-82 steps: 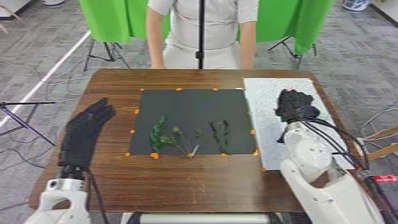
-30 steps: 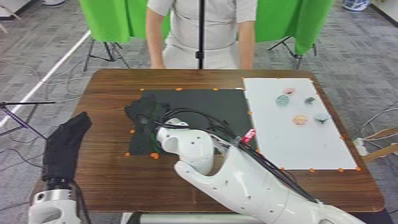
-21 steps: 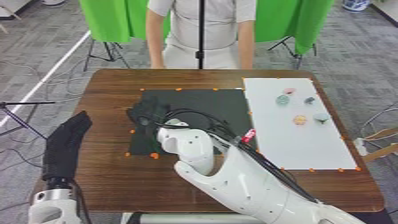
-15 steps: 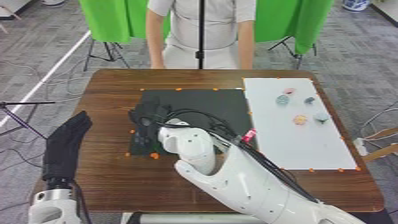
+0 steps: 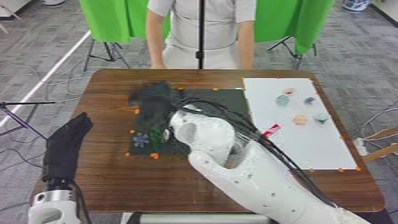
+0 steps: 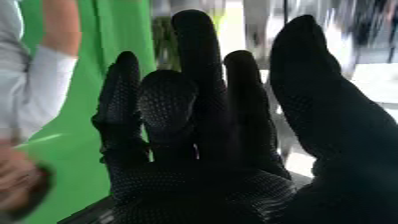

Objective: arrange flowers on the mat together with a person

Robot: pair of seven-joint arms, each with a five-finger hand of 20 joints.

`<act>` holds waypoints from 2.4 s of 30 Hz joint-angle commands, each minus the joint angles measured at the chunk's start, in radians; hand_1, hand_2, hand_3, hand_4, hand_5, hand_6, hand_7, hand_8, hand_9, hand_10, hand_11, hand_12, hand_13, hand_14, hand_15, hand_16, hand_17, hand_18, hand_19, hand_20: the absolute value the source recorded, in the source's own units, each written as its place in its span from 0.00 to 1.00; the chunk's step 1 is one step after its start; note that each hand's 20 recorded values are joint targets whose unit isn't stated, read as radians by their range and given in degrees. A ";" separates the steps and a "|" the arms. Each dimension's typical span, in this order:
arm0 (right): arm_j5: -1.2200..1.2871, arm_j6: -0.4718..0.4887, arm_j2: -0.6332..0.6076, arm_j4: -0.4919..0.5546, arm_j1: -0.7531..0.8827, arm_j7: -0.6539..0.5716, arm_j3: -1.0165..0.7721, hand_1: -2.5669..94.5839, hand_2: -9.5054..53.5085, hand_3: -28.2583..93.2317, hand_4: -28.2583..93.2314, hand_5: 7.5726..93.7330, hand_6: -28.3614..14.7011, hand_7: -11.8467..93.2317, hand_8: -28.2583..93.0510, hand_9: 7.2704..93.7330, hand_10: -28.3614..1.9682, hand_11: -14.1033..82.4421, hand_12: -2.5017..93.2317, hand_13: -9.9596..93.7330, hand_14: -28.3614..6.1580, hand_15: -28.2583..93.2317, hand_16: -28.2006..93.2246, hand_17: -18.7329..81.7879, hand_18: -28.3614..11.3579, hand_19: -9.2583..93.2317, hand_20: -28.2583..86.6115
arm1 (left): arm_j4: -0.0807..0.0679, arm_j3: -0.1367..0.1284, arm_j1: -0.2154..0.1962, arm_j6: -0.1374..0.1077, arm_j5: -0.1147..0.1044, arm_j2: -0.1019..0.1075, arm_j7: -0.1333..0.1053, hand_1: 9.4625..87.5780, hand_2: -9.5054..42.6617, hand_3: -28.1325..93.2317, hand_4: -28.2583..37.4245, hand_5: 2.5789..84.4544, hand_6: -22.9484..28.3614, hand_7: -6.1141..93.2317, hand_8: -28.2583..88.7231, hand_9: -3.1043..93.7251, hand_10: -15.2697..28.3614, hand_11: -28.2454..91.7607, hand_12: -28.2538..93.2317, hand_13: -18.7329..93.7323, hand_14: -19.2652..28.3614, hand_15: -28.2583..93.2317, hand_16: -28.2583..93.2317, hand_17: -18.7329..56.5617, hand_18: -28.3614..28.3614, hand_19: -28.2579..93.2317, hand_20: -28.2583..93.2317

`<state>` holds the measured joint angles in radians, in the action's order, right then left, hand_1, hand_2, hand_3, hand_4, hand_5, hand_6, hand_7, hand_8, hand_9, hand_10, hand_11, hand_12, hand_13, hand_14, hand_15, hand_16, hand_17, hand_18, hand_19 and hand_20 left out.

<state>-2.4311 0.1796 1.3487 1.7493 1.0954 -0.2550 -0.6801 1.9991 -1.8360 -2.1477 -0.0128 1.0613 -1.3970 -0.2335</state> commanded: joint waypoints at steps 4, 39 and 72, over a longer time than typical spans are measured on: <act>0.818 -0.180 -0.174 0.304 0.506 0.069 -0.627 0.31 0.18 0.79 0.08 0.57 0.64 0.25 0.15 0.69 0.41 0.31 0.22 0.64 0.37 0.64 0.43 0.38 0.25 0.60 0.58 | -0.006 0.042 0.002 0.013 -0.002 -0.012 0.007 0.20 0.07 0.77 0.10 0.55 0.53 0.18 0.20 0.46 0.63 0.33 0.36 0.45 0.71 0.30 0.25 0.32 0.65 0.24 0.36; 1.282 -0.225 0.037 0.355 1.072 0.547 -0.985 0.06 0.22 0.88 0.07 0.32 0.57 0.18 0.16 0.34 0.51 0.18 0.10 0.34 0.59 0.28 0.30 0.32 0.45 0.09 0.45 | 0.017 0.146 0.062 -0.009 -0.005 0.020 -0.087 0.19 0.10 0.78 0.10 0.56 0.52 0.20 0.19 0.49 0.64 0.34 0.36 0.48 0.72 0.32 0.25 0.33 0.65 0.25 0.37; 1.339 -0.216 0.019 0.349 1.044 0.438 -0.931 0.06 0.29 0.84 0.07 0.36 0.55 0.18 0.16 0.30 0.51 0.17 0.11 0.37 0.47 0.31 0.32 0.33 0.37 0.13 0.45 | 0.026 0.155 0.074 0.043 -0.006 0.023 -0.073 0.26 0.03 0.77 0.16 0.55 0.51 0.21 0.18 0.50 0.63 0.35 0.35 0.50 0.71 0.32 0.25 0.33 0.67 0.25 0.37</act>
<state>-1.0874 -0.0321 1.3699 2.0970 2.1421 0.1780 -1.6145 2.0339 -1.6834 -2.0748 0.0125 1.0578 -1.3731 -0.3163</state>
